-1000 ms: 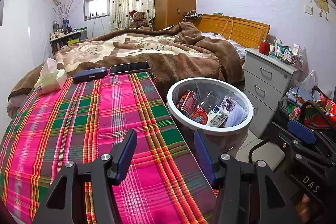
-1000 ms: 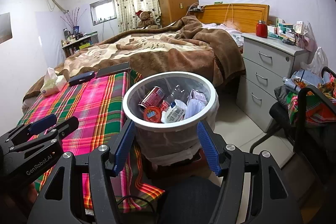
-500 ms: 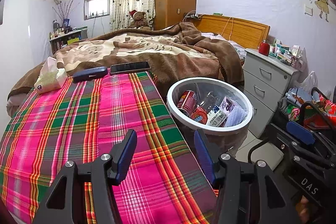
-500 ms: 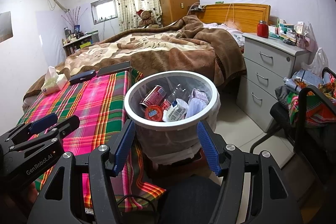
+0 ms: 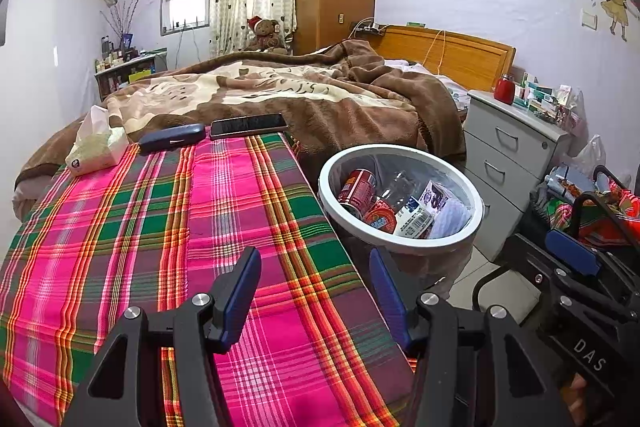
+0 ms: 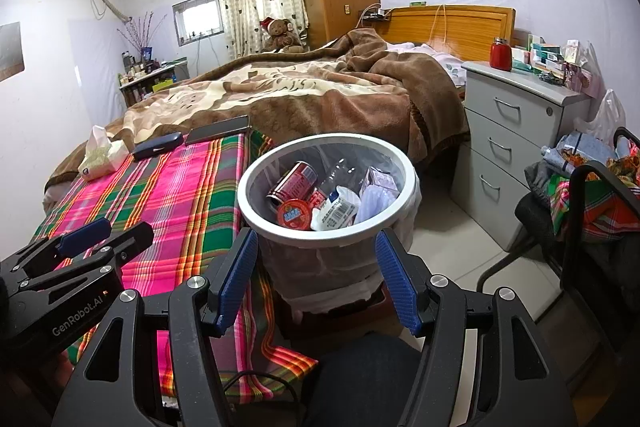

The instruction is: Collect trash

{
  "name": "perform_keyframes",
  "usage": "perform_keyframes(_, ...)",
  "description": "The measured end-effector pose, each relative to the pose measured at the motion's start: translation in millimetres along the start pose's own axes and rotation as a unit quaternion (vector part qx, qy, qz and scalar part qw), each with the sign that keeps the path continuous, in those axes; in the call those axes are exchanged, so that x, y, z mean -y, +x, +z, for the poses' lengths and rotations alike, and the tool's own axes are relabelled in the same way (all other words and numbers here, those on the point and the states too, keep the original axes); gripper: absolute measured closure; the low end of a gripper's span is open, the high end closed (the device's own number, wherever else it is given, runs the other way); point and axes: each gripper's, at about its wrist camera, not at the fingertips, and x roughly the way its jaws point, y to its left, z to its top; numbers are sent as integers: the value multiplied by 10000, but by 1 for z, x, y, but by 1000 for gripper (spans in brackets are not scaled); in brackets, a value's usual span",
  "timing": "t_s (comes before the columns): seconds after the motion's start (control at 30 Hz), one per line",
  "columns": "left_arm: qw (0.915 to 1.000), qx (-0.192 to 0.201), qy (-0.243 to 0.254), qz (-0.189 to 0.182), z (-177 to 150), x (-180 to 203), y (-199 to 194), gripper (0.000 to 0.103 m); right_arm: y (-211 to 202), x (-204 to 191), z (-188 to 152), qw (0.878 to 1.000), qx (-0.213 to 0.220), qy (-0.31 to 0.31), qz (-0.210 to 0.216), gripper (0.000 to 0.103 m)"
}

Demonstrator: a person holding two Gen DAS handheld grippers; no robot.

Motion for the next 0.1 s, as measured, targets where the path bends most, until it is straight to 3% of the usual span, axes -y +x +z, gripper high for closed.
perform_keyframes(0.1,10000,-7,-4,8,-1,-1,0,47,0,0,0,10000,-6,-3,2,40)
